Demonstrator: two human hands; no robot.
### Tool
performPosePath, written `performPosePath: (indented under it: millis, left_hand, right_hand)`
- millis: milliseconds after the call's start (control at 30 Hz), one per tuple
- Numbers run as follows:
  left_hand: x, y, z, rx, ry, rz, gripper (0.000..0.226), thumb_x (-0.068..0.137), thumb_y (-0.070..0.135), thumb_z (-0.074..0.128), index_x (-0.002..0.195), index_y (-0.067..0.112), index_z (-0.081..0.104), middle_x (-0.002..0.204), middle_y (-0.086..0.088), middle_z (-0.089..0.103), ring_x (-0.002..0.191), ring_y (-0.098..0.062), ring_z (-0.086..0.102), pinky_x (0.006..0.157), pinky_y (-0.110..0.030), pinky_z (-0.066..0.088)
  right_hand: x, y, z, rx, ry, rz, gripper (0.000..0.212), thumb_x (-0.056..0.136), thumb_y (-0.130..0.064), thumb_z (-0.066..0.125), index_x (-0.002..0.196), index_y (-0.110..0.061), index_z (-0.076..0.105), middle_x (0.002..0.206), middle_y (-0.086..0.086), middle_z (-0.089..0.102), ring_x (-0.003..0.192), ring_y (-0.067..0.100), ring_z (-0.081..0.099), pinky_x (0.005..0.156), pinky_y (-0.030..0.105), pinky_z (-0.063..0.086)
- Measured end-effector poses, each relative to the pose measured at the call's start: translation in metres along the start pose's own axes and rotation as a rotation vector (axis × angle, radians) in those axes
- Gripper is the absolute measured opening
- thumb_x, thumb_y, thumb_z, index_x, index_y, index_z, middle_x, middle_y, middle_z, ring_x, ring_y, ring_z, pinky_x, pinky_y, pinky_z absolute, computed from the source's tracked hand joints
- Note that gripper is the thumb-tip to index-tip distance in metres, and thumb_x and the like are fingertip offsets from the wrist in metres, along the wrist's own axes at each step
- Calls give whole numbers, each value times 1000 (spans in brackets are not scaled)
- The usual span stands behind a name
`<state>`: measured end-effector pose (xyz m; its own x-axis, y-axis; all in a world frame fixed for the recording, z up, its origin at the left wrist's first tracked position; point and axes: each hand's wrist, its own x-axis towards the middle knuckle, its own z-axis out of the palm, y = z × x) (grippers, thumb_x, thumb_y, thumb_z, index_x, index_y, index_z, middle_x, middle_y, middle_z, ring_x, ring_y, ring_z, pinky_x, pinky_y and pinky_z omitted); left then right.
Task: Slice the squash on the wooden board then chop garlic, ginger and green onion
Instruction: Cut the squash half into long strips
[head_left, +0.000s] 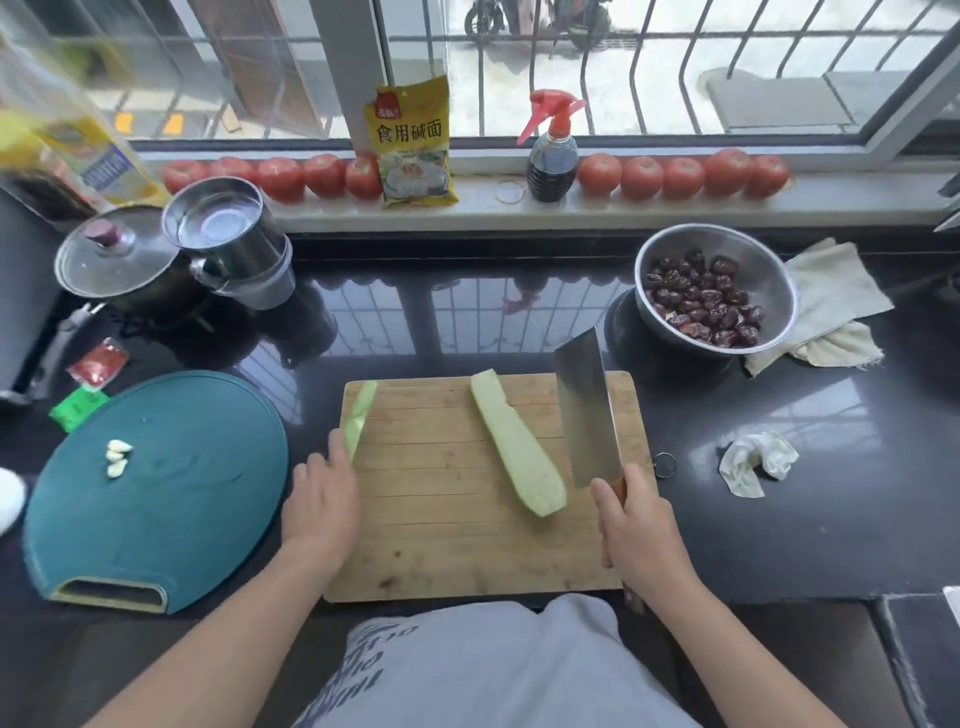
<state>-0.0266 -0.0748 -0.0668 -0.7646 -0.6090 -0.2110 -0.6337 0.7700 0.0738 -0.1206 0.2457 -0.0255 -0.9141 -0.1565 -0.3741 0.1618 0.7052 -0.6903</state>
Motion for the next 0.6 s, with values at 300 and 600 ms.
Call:
performPosePath:
  millis: [300, 600]
  left_hand:
    - [-20, 15, 23, 160, -180, 66, 82, 96, 31, 38, 161, 19, -11, 124, -11, 40, 97, -25, 42, 65, -36, 47]
    - [-5, 21, 12, 28, -255, -16, 77, 97, 42, 40, 159, 27, -4, 134, -17, 44, 109, -33, 51, 79, -44, 45]
  right_hand:
    - [-2, 7, -6, -47, 8, 23, 30, 95, -48, 44, 73, -30, 33, 64, 5, 53, 55, 27, 49, 59, 48, 51]
    - [-5, 19, -15, -27, 15, 55, 25, 94, -48, 44, 77, -31, 38, 59, -1, 53, 49, 20, 48, 56, 48, 52]
